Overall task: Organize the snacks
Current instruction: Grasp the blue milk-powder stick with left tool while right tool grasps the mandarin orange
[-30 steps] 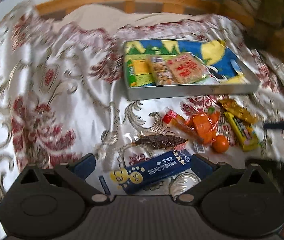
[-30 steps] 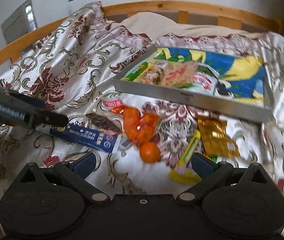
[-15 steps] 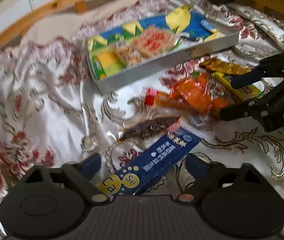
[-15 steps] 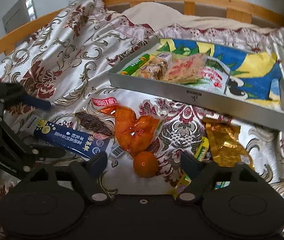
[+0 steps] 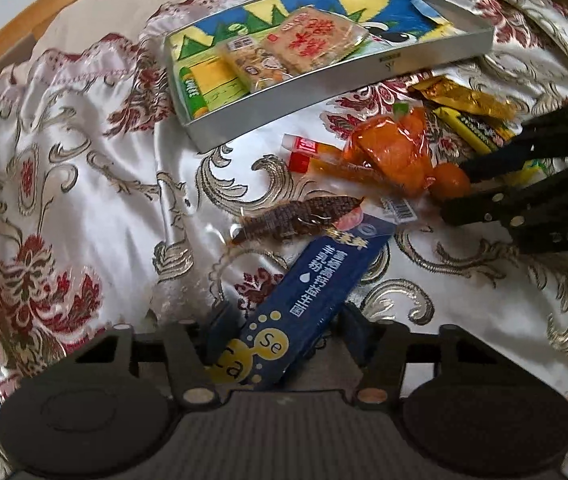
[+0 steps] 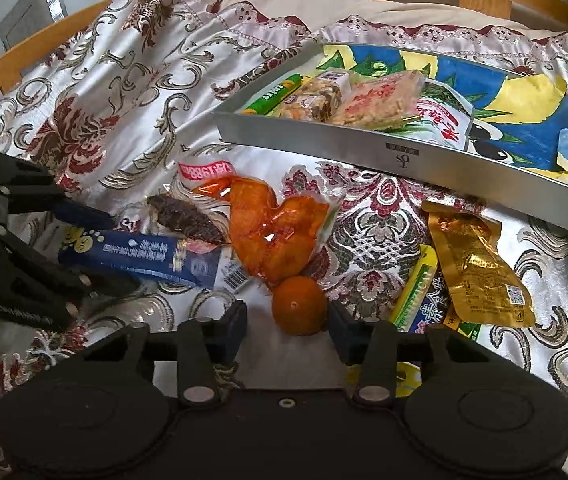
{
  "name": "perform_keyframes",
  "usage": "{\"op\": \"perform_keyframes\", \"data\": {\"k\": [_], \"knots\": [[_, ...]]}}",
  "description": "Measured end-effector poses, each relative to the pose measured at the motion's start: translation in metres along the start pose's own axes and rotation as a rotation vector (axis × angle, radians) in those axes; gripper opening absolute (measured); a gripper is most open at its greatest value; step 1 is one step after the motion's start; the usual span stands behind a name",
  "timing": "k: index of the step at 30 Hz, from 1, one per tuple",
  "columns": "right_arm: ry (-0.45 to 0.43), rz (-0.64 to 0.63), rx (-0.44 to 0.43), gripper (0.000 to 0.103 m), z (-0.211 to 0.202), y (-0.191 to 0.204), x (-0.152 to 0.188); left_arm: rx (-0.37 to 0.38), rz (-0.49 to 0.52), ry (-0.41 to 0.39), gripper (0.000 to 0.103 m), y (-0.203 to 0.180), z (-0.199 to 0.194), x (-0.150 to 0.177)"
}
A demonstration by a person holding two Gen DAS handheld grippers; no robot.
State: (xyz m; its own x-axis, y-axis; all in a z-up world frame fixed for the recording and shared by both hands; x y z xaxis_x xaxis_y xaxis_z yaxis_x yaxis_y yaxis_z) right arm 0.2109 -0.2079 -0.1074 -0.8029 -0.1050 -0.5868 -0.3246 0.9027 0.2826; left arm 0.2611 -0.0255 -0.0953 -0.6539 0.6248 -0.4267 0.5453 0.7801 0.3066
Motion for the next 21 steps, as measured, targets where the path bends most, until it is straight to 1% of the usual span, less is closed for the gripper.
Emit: {"op": "perform_keyframes", "data": {"k": [2, 5, 7, 9, 11, 13, 16, 18, 21], "knots": [[-0.001, 0.002, 0.01, 0.037, 0.001, -0.001, 0.0, -0.004, 0.0, 0.007, 0.056, -0.001, -0.002, 0.0], [0.001, -0.005, 0.021, 0.035, 0.004, -0.002, 0.0, -0.003, -0.024, 0.051, 0.053, -0.005, -0.003, -0.003], [0.003, -0.011, 0.028, 0.033, 0.005, -0.002, 0.0, 0.016, -0.054, 0.076, 0.048, -0.01, -0.006, -0.006], [0.005, -0.009, 0.03, 0.033, 0.006, -0.003, -0.001, 0.055, -0.081, 0.097, 0.042, -0.013, -0.007, -0.007], [0.018, -0.007, 0.038, 0.032, 0.006, -0.001, -0.002, 0.079, -0.108, 0.115, 0.041, -0.016, -0.006, -0.007], [0.039, -0.002, 0.053, 0.032, 0.005, 0.001, -0.002, 0.07, -0.111, 0.117, 0.04, -0.017, -0.004, -0.006], [0.055, -0.016, 0.064, 0.032, 0.005, 0.004, -0.002, 0.088, -0.148, 0.123, 0.04, -0.014, -0.003, -0.005], [0.06, -0.01, 0.063, 0.032, 0.004, 0.004, -0.002, 0.12, -0.191, 0.131, 0.04, -0.009, -0.002, -0.004], [0.062, 0.016, 0.05, 0.032, 0.002, 0.002, -0.004, 0.174, -0.226, 0.139, 0.04, -0.006, 0.001, -0.001]]}}
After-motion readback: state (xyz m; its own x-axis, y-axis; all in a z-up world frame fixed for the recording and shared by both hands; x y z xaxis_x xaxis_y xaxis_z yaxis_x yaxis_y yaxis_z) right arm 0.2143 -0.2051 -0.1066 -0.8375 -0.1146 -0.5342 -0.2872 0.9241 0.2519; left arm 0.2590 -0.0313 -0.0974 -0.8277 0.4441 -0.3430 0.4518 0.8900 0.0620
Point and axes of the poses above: each gripper's, at about its wrist camera, not at the fingertips, and z roughly the way its jaws point, y to its left, x to its underside, the point moved 1 cm from there along z, roughly the way its jaws point, and after that the axes turned 12 degrees about -x, right-handed, at the moved point
